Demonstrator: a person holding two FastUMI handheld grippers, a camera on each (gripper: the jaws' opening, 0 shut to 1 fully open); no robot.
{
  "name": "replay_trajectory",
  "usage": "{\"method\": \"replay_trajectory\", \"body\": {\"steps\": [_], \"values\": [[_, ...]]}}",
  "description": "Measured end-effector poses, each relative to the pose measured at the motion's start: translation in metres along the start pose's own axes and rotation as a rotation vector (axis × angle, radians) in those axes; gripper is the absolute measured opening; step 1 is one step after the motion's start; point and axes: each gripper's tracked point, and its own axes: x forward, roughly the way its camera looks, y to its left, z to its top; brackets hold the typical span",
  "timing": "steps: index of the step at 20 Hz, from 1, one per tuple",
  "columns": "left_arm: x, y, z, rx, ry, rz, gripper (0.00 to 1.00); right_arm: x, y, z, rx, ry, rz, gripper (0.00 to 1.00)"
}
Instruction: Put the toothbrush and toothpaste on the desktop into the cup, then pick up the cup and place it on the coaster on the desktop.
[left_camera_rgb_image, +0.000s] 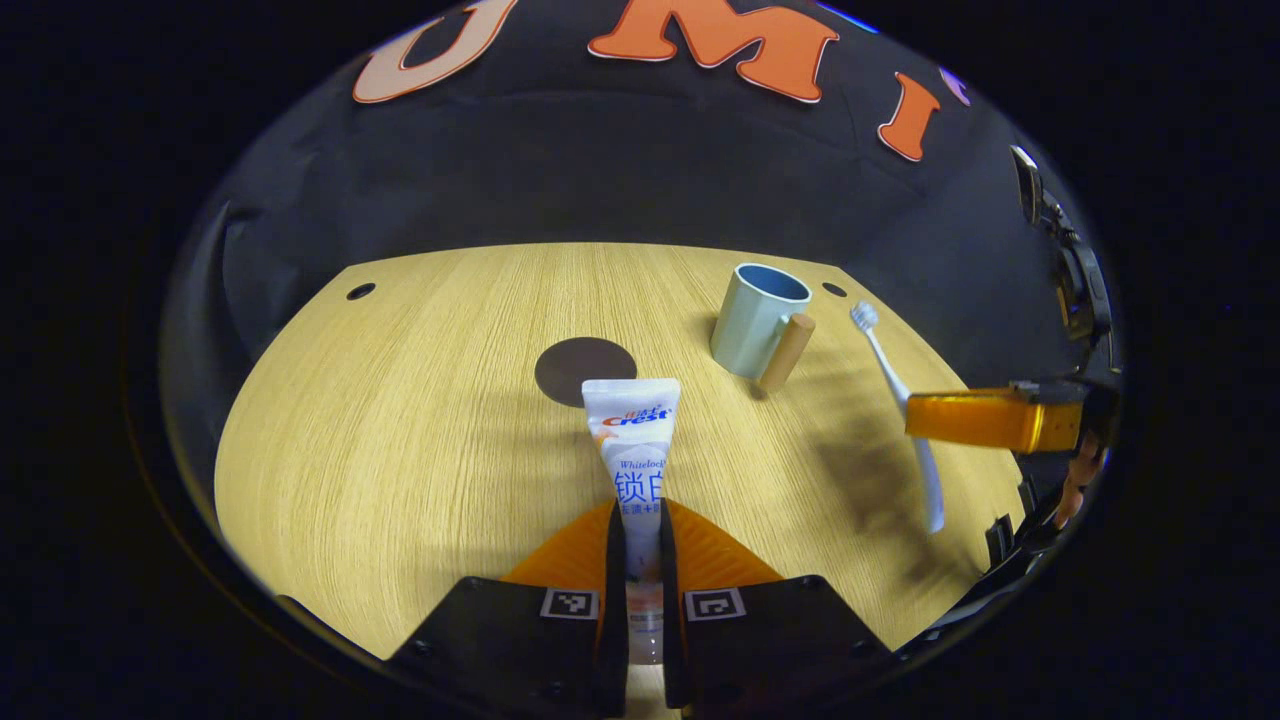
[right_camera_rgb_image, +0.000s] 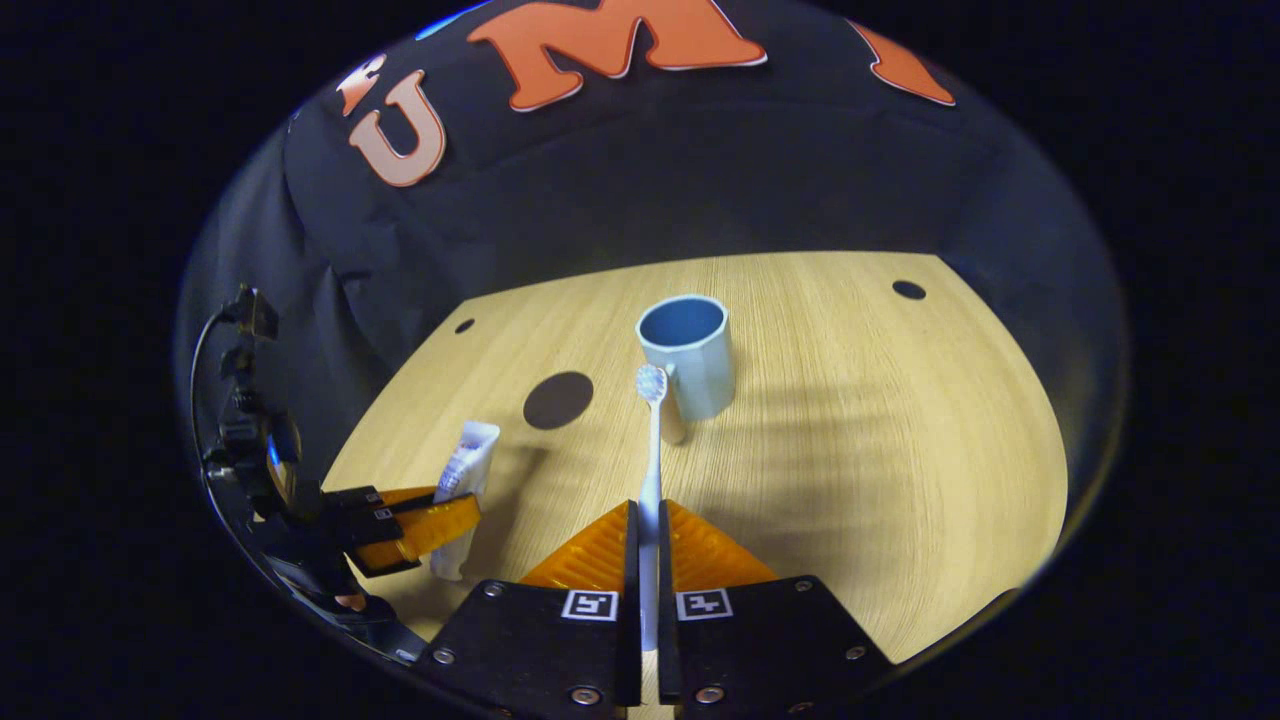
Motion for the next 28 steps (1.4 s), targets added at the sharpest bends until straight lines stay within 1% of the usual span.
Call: {"method": "replay_trajectory", "body": {"steps": [2,3,6,9,11,13,15,16,18,21,22,28], "values": [[-0.003,0.001,0.004,0.003,-0.016,0.005,0.17,0.002,0.001,0.018,-0.01,-0.06,0.01,0.07],[-0.005,0.0,0.006,0.005,-0.026,0.007,0.19,-0.001,0.0,0.029,-0.021,-0.095,0.012,0.07],[-0.012,0.002,0.014,0.018,-0.056,0.015,0.17,-0.004,0.006,0.055,-0.054,-0.181,0.031,0.07],[-0.014,0.002,0.017,0.021,-0.084,0.031,0.17,-0.005,0.002,0.072,-0.08,-0.258,0.039,0.07],[-0.014,0.001,0.016,0.021,-0.098,0.042,0.17,0.006,0.001,0.08,-0.082,-0.293,0.051,0.07],[-0.016,0.001,0.017,0.02,-0.105,0.054,0.17,0.016,0.001,0.09,-0.091,-0.356,0.038,0.07],[-0.011,0.001,0.015,0.007,-0.101,0.063,0.17,0.024,-0.005,0.099,-0.129,-0.418,-0.001,0.07],[-0.01,0.0,0.013,-0.002,-0.094,0.064,0.18,0.026,-0.006,0.106,-0.133,-0.451,-0.005,0.07],[-0.007,-0.001,0.013,-0.013,-0.087,0.066,0.18,0.032,-0.009,0.12,-0.112,-0.511,-0.001,0.07],[-0.001,0.005,0.011,-0.023,-0.089,0.076,0.18,0.04,-0.025,0.144,-0.072,-0.616,-0.028,0.07],[-0.001,0.005,0.012,-0.025,-0.091,0.082,0.17,0.042,-0.028,0.15,-0.061,-0.64,-0.026,0.07],[0.011,0.002,0.011,-0.035,-0.101,0.097,0.18,0.052,-0.038,0.176,0.027,-0.77,0.033,0.07]]}}
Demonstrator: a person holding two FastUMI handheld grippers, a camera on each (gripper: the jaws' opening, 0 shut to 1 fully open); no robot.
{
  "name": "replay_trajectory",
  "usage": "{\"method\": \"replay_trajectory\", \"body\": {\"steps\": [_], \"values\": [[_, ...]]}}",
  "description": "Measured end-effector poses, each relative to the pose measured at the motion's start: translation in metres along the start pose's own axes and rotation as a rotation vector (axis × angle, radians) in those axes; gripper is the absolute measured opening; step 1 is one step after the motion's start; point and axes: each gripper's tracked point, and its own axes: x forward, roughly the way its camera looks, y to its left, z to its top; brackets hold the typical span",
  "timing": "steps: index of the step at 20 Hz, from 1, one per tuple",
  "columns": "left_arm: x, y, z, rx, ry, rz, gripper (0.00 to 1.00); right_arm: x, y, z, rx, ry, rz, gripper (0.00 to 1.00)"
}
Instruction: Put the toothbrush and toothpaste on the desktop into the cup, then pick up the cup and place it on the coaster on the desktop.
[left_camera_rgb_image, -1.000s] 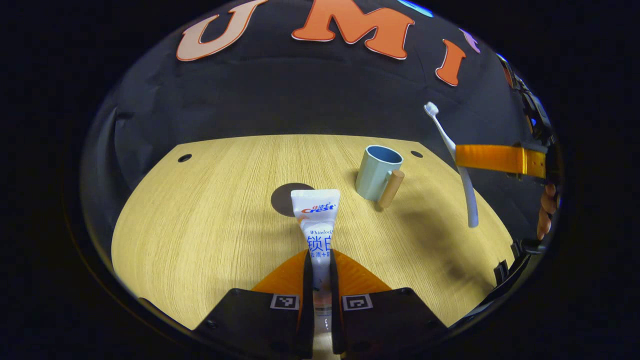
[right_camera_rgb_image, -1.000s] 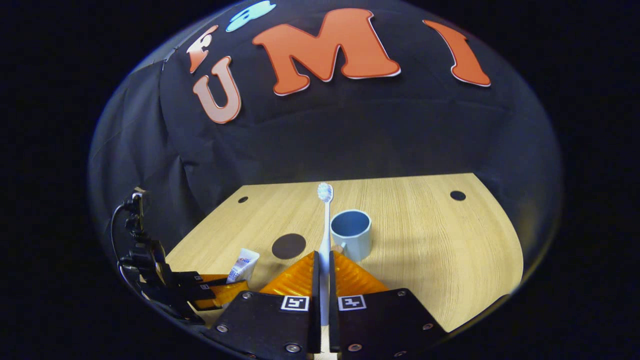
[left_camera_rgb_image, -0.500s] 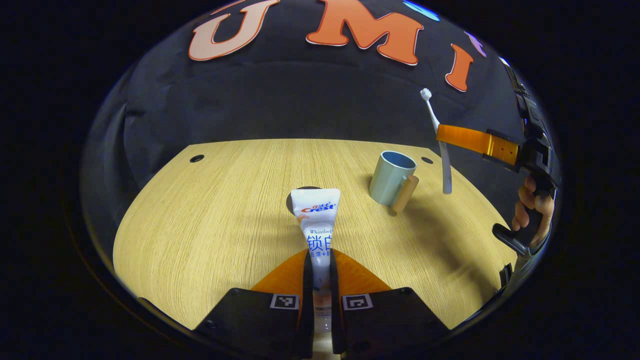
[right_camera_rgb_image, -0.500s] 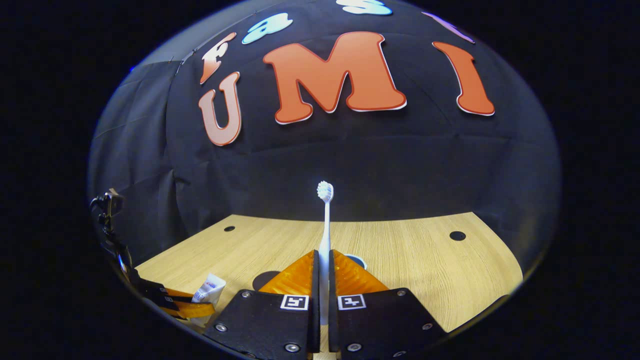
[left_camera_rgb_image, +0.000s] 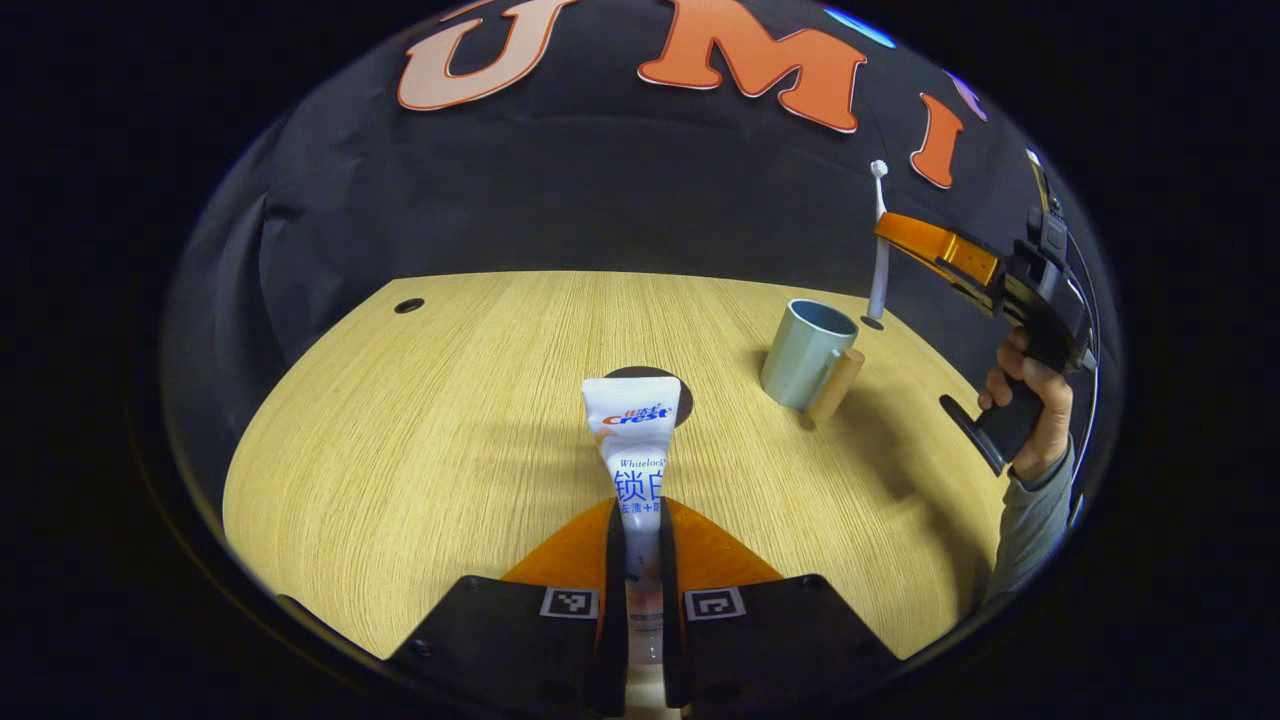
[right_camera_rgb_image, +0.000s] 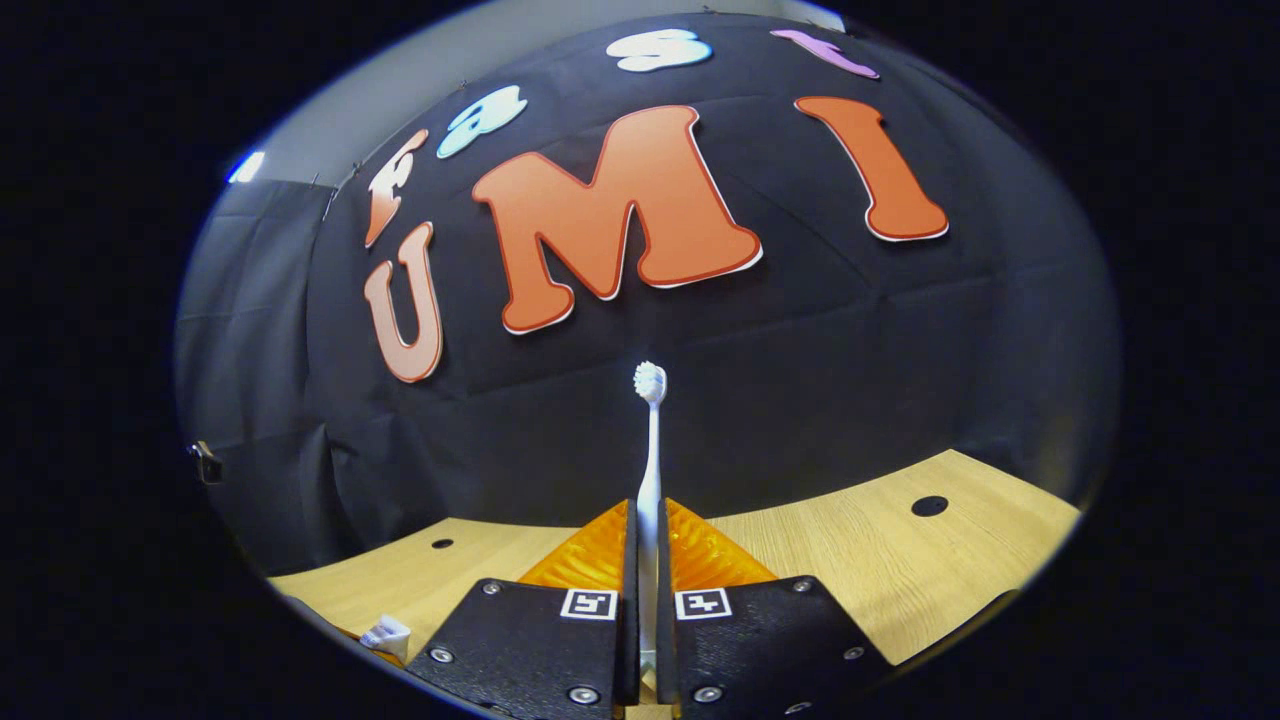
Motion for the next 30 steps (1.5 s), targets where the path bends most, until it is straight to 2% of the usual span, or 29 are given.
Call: {"method": "replay_trajectory", "body": {"steps": [7,17,24,30], "values": [[-0.011,0.001,0.012,0.011,-0.072,-0.018,0.18,0.023,-0.008,-0.013,0.04,-0.041,0.006,0.07],[-0.037,-0.024,0.07,0.04,-0.212,-0.074,0.17,0.03,-0.009,-0.069,-0.011,0.075,0.024,0.07],[-0.028,-0.039,0.111,0.043,-0.327,-0.088,0.17,0.02,-0.022,-0.08,-0.04,0.119,-0.001,0.08],[-0.008,-0.071,0.15,0.067,-0.442,-0.126,0.17,-0.006,-0.033,-0.071,-0.047,0.148,0.0,0.11]]}}
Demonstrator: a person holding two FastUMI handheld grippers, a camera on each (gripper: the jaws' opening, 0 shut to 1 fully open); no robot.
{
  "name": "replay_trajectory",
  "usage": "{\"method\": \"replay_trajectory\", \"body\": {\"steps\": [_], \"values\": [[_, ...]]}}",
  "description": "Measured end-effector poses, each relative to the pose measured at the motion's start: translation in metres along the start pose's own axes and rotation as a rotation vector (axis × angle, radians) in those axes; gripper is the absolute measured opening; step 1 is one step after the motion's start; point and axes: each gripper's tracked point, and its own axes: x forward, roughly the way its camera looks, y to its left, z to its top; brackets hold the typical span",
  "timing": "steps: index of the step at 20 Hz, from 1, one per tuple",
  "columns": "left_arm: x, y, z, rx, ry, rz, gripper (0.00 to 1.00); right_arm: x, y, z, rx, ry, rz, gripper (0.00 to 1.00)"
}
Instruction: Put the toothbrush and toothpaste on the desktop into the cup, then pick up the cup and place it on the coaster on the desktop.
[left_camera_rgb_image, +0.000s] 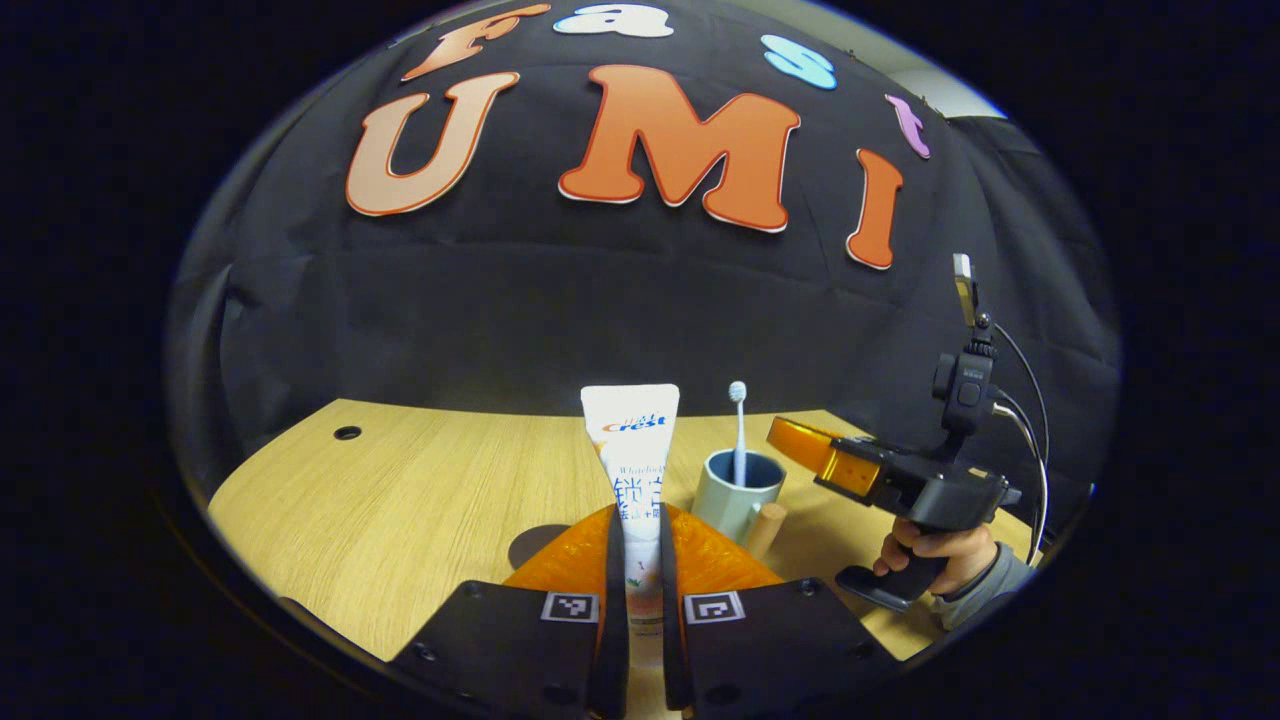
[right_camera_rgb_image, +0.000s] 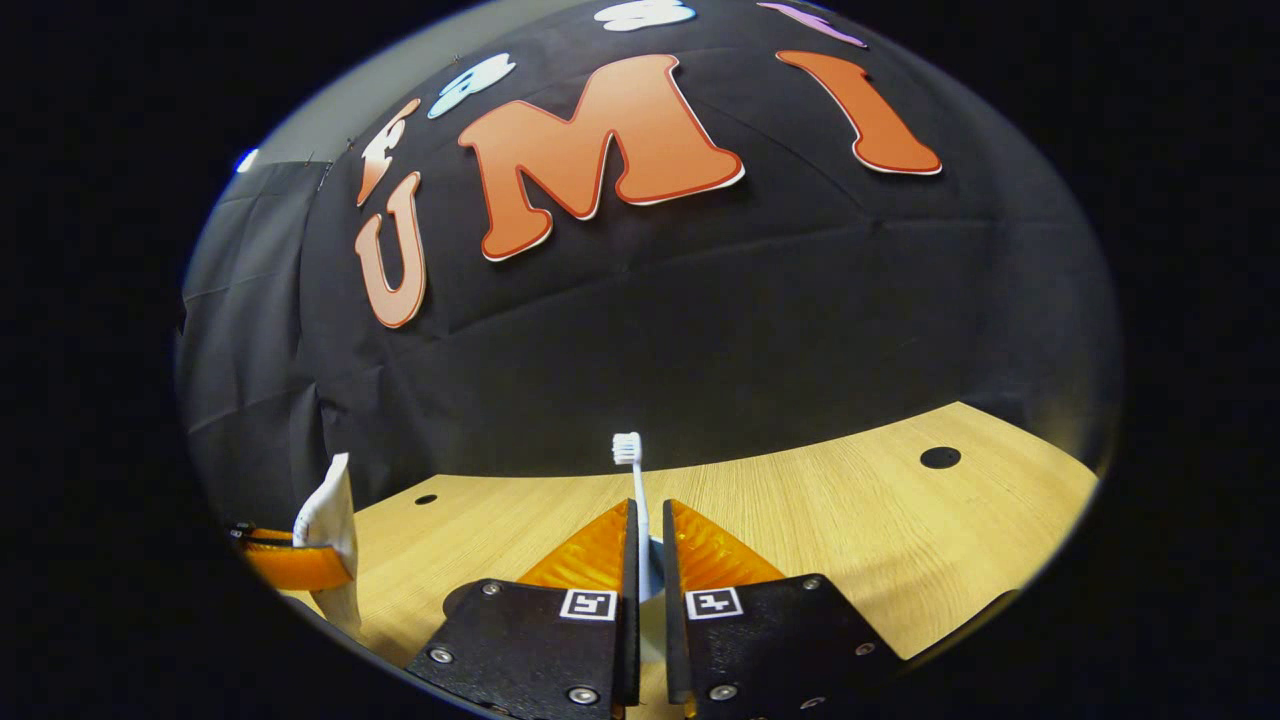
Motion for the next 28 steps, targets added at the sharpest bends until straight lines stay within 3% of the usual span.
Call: {"method": "replay_trajectory", "body": {"steps": [6,13,21,25,28], "values": [[0.015,-0.03,0.026,-0.015,-0.121,-0.043,0.17,-0.035,-0.031,0.007,-0.081,-0.005,-0.06,0.18],[0.049,-0.054,0.037,-0.007,-0.199,-0.07,0.17,-0.078,-0.051,0.002,-0.206,-0.004,-0.103,0.45],[0.082,-0.072,0.066,0.005,-0.313,-0.095,0.17,-0.104,-0.03,-0.003,-0.214,-0.001,-0.031,0.69],[0.099,-0.082,0.073,-0.033,-0.347,-0.147,0.17,-0.111,-0.032,-0.012,-0.206,0.006,-0.019,0.75],[0.112,-0.08,0.072,-0.047,-0.354,-0.144,0.17,-0.115,-0.04,-0.009,-0.191,-0.004,-0.036,0.76]]}}
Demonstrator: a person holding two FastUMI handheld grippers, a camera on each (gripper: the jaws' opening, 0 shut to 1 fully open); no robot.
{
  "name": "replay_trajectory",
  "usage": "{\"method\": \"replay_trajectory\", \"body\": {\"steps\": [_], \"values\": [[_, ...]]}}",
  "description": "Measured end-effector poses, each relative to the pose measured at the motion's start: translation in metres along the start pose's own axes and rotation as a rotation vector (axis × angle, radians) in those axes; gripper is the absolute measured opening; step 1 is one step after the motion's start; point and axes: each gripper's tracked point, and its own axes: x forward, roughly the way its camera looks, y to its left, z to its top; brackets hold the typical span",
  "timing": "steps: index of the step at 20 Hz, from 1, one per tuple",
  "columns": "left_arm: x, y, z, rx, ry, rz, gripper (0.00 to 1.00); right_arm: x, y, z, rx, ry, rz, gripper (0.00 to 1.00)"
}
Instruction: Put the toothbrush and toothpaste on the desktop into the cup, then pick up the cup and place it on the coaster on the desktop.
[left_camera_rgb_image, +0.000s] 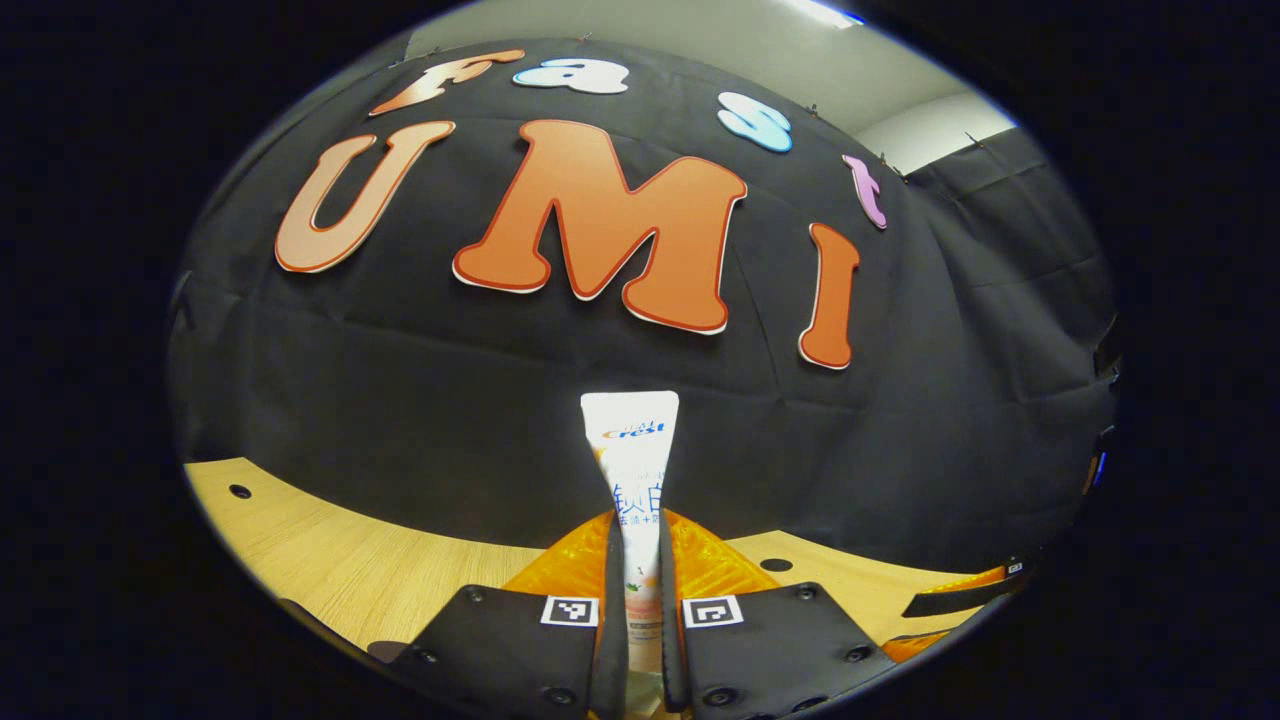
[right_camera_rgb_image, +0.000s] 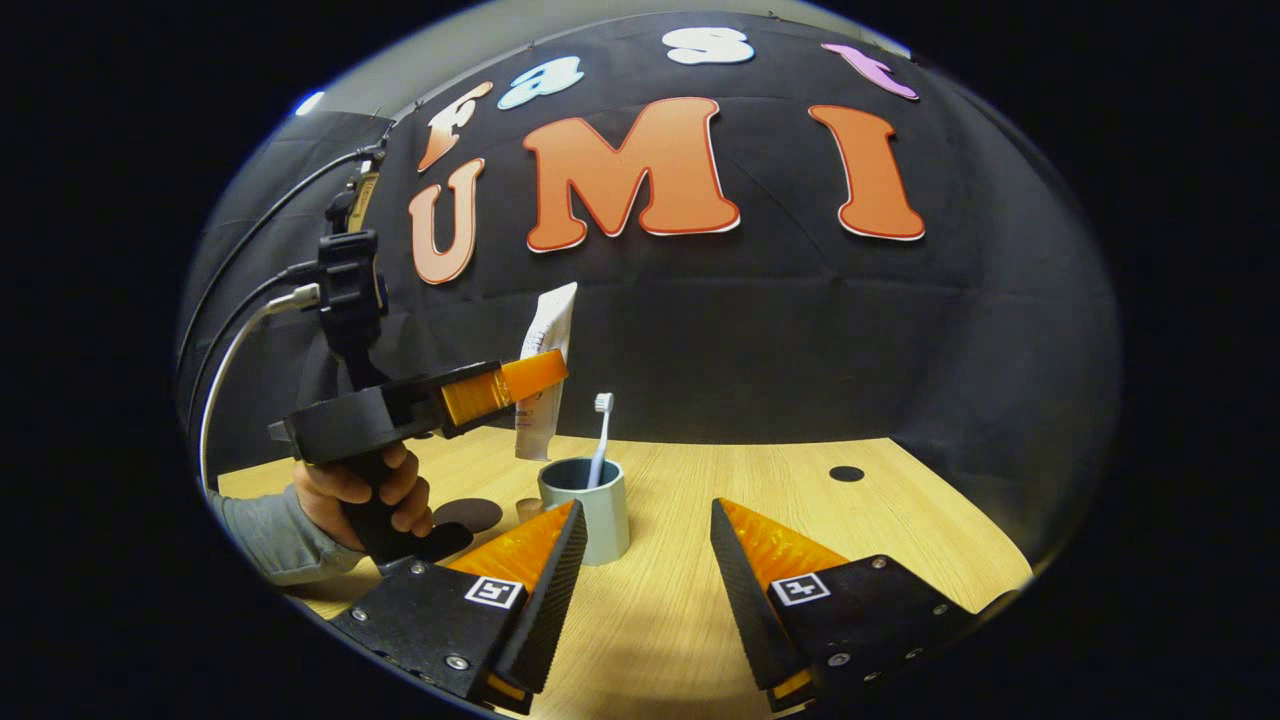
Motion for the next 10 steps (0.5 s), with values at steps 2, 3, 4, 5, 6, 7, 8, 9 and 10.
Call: {"method": "replay_trajectory", "body": {"steps": [2,3,4,5,6,7,8,9,10], "values": [[0.005,-0.005,-0.002,-0.026,-0.012,-0.022,0.17,-0.004,-0.004,0.0,0.003,-0.01,-0.009,0.75],[0.008,-0.006,-0.004,-0.029,-0.013,-0.028,0.17,-0.005,-0.007,0.0,0.004,-0.012,-0.014,0.75],[0.012,-0.009,-0.008,-0.027,-0.008,-0.035,0.17,-0.007,-0.009,0.002,0.009,-0.017,-0.016,0.75],[0.013,-0.012,-0.015,-0.027,0.005,-0.042,0.17,-0.008,-0.011,0.001,0.016,-0.019,-0.021,0.75],[0.015,-0.015,-0.022,-0.025,0.023,-0.048,0.16,-0.01,-0.012,0.002,0.025,-0.022,-0.021,0.76],[0.016,-0.015,-0.03,-0.019,0.038,-0.047,0.17,-0.012,-0.011,0.002,0.035,-0.026,-0.017,0.75],[0.017,-0.013,-0.037,-0.005,0.05,-0.038,0.18,-0.015,-0.01,0.003,0.044,-0.028,-0.009,0.75],[0.017,-0.01,-0.041,0.01,0.059,-0.022,0.18,-0.017,-0.008,0.003,0.052,-0.032,-0.002,0.76],[0.018,-0.008,-0.044,0.024,0.071,-0.015,0.18,-0.019,-0.008,0.003,0.054,-0.032,-0.003,0.75]]}}
